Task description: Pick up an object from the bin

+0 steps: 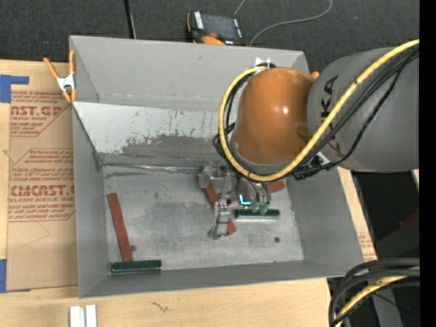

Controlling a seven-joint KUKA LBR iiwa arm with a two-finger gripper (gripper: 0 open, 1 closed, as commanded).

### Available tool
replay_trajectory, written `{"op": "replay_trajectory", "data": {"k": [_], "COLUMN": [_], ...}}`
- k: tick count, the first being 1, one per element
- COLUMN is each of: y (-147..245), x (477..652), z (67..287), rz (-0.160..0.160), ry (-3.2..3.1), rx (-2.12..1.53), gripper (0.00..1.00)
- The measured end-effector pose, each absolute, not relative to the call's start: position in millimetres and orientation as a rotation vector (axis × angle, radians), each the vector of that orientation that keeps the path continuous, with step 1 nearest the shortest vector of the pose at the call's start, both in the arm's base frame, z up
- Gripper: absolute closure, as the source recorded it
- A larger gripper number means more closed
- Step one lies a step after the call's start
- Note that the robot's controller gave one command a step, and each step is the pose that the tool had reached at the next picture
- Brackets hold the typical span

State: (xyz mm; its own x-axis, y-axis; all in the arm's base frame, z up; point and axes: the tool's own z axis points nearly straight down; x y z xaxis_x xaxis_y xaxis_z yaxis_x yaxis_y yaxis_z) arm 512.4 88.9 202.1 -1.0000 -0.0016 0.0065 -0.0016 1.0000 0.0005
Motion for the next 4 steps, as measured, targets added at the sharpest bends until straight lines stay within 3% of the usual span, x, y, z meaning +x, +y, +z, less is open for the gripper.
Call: {"op": "replay_trajectory", "data": {"k": [1,2,3,4], "y": [87.0,4.7,-50.7,-48.4], "x": [531.9,544.3,579.7,580.4], "z": [268.7,176.4,65.1,69.6], "rz": [0.000,0.001,-0.001,-0.003], "ry": [-3.098,-3.048,-3.012,-3.015], "rx": [0.563,0.740,0.887,0.890], "gripper": [0.00,0.00,0.00,1.00]}}
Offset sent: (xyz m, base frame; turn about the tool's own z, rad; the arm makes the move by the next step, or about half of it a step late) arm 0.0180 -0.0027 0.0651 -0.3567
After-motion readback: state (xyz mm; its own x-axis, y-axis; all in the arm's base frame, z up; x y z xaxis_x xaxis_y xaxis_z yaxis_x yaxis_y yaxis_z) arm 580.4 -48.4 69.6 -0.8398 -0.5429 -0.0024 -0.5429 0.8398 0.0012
